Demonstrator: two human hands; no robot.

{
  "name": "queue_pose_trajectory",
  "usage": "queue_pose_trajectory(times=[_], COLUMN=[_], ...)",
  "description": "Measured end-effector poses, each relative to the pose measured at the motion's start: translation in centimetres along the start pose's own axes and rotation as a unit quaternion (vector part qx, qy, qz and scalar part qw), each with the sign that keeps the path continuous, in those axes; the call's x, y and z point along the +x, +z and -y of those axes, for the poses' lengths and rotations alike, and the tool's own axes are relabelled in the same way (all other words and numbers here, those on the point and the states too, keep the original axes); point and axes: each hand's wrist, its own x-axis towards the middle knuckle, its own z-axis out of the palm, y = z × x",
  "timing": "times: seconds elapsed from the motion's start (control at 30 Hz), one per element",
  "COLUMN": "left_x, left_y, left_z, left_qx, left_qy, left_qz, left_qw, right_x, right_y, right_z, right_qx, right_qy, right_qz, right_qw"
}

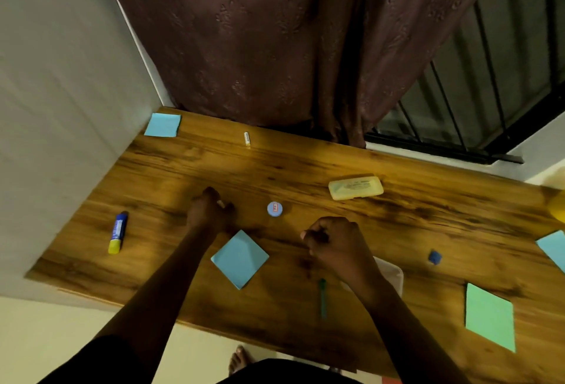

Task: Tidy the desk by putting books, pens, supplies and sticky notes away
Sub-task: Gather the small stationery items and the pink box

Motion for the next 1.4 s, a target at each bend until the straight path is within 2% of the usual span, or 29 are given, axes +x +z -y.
queue_pose_trajectory(times=[0.2, 0.4, 0.63, 0.73, 0.97, 1.07, 1.23, 1.33, 1.4], left_x=[0.0, -1.9, -2.2, -2.3, -2.7, -3.0, -3.9, -4.1, -4.1], left_y=[-0.5, -2.7, -6.2, -7.9, -11.0, -11.6, -12.1, -12.1, -12.1], left_z=[0.4, 2.4, 4.1, 3.7, 4.8, 5.8, 6.8, 6.7, 6.2], left_qx=[0.011, -0.080, -0.241, -0.263, -0.276, -0.283, -0.287, -0.278, -0.279], left_qy=[0.041, 0.083, 0.077, 0.081, 0.048, 0.035, 0.027, 0.031, 0.035], left_qz=[0.013, 0.042, 0.071, 0.059, 0.024, 0.022, 0.009, 0.006, 0.011], left_qw=[0.999, 0.992, 0.965, 0.960, 0.960, 0.958, 0.958, 0.960, 0.959], right_x=[3.0, 9.0, 19.5, 23.8, 31.4, 32.9, 33.4, 31.9, 30.1], right_y=[1.1, 2.4, 7.4, 9.5, 14.7, 15.7, 16.5, 16.3, 15.7], right_z=[3.5, 7.4, 10.6, 11.8, 10.4, 9.7, 9.2, 9.1, 9.5], right_qx=[0.006, 0.021, -0.079, -0.144, -0.193, -0.243, -0.281, -0.258, -0.189], right_qy=[-0.039, -0.065, -0.124, -0.143, -0.127, -0.110, -0.125, -0.161, -0.171], right_qz=[0.001, 0.019, 0.024, 0.032, 0.071, 0.069, 0.012, -0.009, -0.022], right_qw=[0.999, 0.997, 0.989, 0.979, 0.970, 0.961, 0.952, 0.953, 0.967])
